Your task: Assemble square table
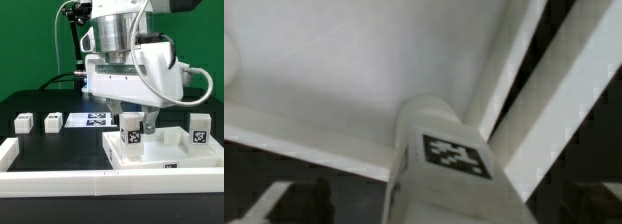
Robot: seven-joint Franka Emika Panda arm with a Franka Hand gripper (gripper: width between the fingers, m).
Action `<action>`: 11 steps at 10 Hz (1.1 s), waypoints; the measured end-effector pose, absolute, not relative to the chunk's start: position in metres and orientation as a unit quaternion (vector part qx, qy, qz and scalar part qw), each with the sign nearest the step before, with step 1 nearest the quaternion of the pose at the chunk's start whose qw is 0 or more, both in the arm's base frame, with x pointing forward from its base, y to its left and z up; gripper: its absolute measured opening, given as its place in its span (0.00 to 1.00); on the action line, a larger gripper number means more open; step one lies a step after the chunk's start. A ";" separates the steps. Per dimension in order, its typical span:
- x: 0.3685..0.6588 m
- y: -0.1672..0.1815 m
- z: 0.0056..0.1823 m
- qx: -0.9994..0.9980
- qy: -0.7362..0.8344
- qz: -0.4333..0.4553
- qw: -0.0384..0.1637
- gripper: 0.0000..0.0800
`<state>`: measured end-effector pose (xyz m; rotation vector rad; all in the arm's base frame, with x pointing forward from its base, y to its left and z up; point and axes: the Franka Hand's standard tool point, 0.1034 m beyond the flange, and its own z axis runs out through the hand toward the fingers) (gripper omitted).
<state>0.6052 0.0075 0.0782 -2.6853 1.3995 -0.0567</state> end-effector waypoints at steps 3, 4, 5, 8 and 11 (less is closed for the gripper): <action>0.605 0.007 0.078 -0.938 0.341 -0.026 0.053 0.81; 0.605 0.007 0.078 -0.946 0.320 -0.027 0.052 0.81; 0.605 0.009 0.078 -0.962 0.266 -0.031 0.048 0.81; 0.605 0.012 0.078 -0.988 0.143 -0.037 0.043 0.81; 0.605 0.011 0.078 -0.998 0.028 -0.041 0.032 0.81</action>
Offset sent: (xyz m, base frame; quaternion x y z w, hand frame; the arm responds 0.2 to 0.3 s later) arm 0.0000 0.0000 0.0000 0.0000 0.0000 -0.1296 0.9916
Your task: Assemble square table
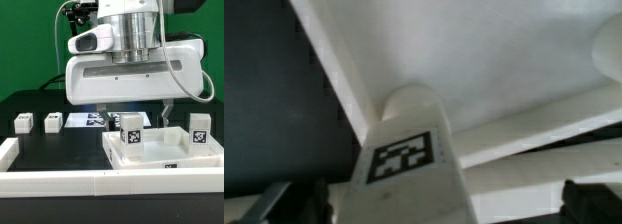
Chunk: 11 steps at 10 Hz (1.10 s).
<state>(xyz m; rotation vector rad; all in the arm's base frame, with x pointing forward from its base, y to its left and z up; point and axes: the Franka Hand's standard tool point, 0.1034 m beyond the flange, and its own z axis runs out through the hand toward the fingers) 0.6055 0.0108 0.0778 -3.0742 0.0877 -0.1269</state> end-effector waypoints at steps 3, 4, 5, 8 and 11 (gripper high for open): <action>0.607 0.007 0.076 -0.994 -0.091 -0.063 0.004 0.81; 0.607 0.005 0.075 -0.994 -0.087 -0.063 0.005 0.81; 0.606 0.006 0.075 -0.994 -0.088 -0.063 0.005 0.70; 0.606 0.006 0.075 -0.994 -0.088 -0.063 0.005 0.36; 0.606 0.006 0.075 -0.995 -0.072 -0.063 0.006 0.36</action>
Offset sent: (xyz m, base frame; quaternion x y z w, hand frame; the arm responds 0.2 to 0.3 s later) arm -0.0012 -0.0101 -0.0015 0.0070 0.0221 -0.0457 0.9987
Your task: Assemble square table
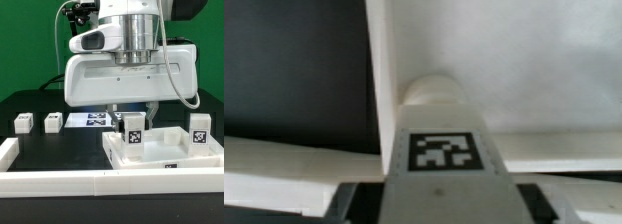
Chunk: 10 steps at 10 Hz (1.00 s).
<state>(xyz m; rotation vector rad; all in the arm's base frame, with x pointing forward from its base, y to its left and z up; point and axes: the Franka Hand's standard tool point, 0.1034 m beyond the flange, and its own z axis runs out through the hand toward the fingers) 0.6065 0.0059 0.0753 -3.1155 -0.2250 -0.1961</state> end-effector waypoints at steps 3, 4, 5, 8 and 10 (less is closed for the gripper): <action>0.606 0.005 0.074 -0.990 0.119 -0.071 0.018 0.36; 0.605 0.004 0.074 -0.982 0.174 -0.073 0.021 0.36; 0.605 0.005 0.074 -0.972 0.223 -0.073 0.024 0.36; 0.604 0.009 0.074 -0.921 0.383 -0.066 0.034 0.36; 0.605 0.007 0.073 -0.881 0.466 -0.059 0.047 0.36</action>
Offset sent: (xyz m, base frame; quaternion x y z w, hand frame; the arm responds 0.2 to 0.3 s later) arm -0.0152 0.0072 -0.0060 -0.0026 0.0015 0.3219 0.9468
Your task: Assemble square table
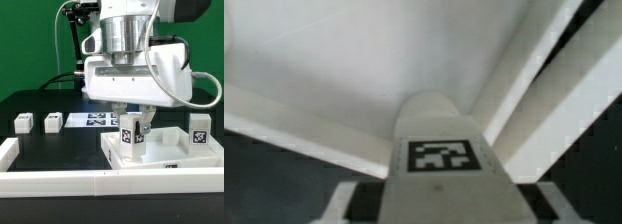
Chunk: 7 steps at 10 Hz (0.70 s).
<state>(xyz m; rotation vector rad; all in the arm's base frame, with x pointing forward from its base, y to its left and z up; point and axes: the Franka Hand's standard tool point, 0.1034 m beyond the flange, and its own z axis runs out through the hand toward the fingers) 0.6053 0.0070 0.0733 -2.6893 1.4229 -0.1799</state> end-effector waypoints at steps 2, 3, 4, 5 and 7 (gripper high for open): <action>0.606 0.007 0.073 -0.857 0.509 -0.056 0.055 0.36; 0.605 0.007 0.073 -0.865 0.496 -0.057 0.054 0.36; 0.605 0.007 0.073 -0.874 0.479 -0.058 0.053 0.66; 0.606 0.007 0.074 -0.890 0.449 -0.058 0.051 0.77; 0.609 0.005 0.075 -0.938 0.337 -0.066 0.043 0.80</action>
Offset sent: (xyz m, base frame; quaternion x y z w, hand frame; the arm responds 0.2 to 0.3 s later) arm 0.0000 0.0000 0.0000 0.0000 0.0000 -0.0650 0.9979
